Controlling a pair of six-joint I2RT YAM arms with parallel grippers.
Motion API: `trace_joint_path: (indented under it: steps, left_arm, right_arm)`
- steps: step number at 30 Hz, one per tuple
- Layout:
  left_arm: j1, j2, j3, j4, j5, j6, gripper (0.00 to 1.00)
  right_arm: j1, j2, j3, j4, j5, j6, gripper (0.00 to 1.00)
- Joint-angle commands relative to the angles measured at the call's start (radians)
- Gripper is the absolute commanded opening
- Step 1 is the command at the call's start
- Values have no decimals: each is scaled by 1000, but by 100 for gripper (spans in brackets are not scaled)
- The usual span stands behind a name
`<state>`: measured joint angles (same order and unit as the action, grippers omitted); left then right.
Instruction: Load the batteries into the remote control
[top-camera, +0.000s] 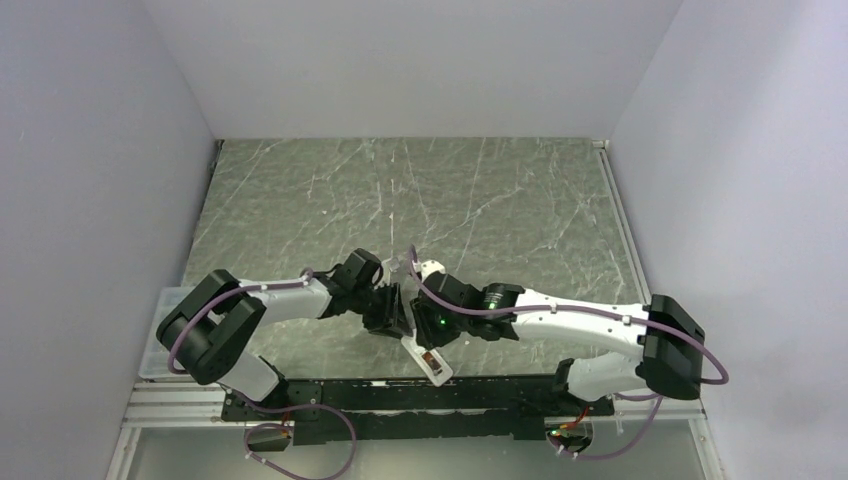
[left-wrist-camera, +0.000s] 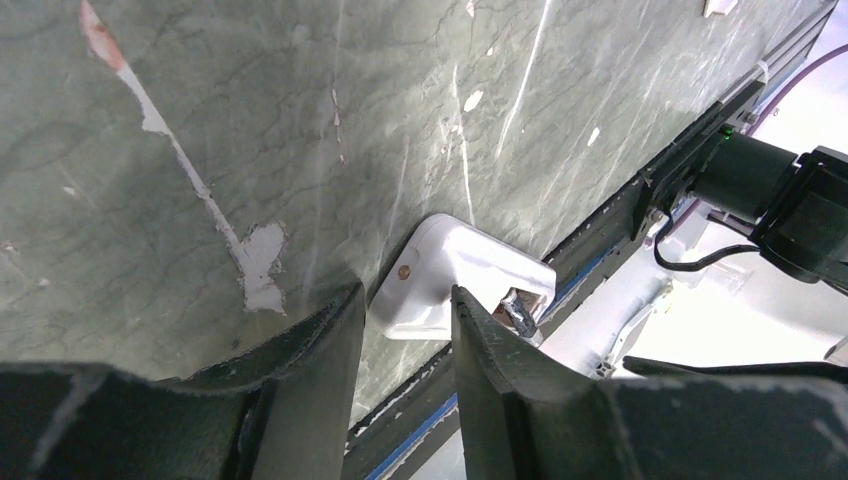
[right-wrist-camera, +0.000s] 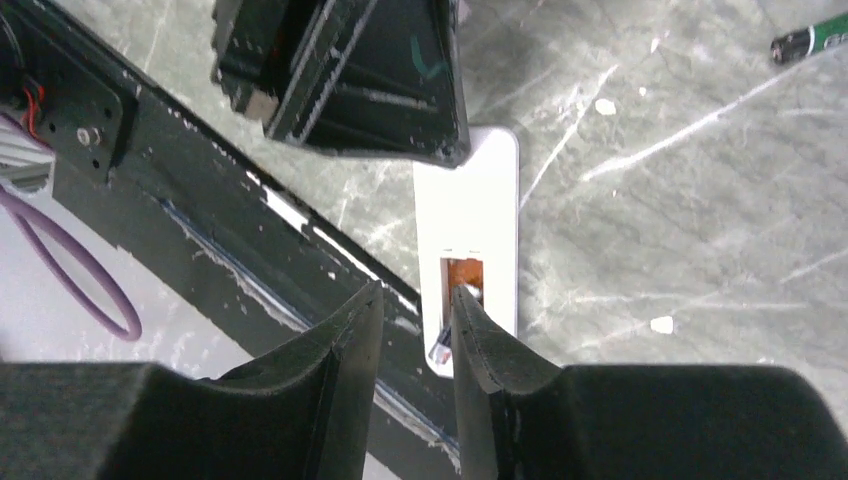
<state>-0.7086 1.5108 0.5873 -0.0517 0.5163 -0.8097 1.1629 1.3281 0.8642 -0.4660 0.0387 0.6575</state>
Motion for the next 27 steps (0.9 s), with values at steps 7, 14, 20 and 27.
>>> trace_joint_path:
  steps: [7, 14, 20, 27]
  left_arm:
    - [-6, -15, 30, -80, -58, 43, 44]
    - [-6, -35, 21, -85, -53, 44, 44]
    - [-5, -47, 8, -79, -51, 43, 44]
    - [-6, -44, 5, -73, -42, 47, 44]
  right_arm:
    - [78, 6, -29, -130, -78, 38, 29]
    - [86, 48, -34, -142, -69, 67, 27]
    - [86, 80, -44, -123, -69, 93, 26]
    - [85, 110, -36, -114, -61, 109, 23]
